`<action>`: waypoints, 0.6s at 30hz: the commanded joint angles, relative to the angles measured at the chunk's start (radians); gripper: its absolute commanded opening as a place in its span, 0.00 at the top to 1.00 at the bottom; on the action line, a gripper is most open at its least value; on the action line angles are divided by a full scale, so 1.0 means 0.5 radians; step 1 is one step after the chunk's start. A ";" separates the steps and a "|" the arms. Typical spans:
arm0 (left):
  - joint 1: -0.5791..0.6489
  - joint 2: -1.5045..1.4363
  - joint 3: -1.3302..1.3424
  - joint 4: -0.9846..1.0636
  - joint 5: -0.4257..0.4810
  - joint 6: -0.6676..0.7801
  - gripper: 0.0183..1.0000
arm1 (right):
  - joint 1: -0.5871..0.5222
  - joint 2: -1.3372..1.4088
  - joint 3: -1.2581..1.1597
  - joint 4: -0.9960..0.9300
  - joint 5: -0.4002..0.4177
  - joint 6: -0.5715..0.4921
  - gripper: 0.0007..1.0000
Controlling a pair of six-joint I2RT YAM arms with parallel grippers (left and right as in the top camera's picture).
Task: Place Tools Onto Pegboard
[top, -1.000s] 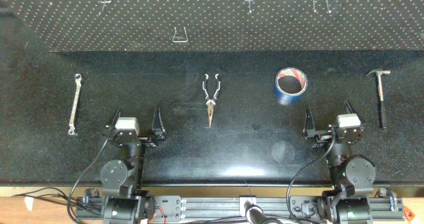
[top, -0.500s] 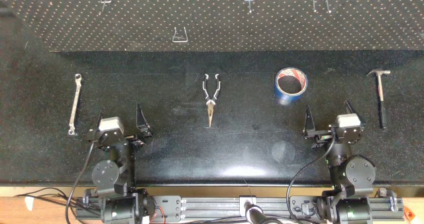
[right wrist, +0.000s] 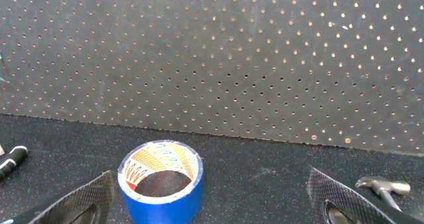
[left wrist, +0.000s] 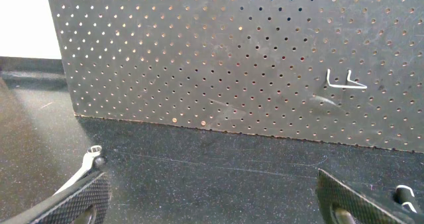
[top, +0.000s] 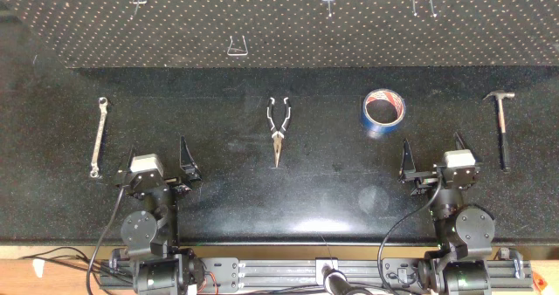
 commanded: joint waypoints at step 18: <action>0.272 1.866 2.023 -1.737 -0.273 0.536 0.01 | 0.011 -0.019 -0.011 -0.005 0.019 -0.020 0.05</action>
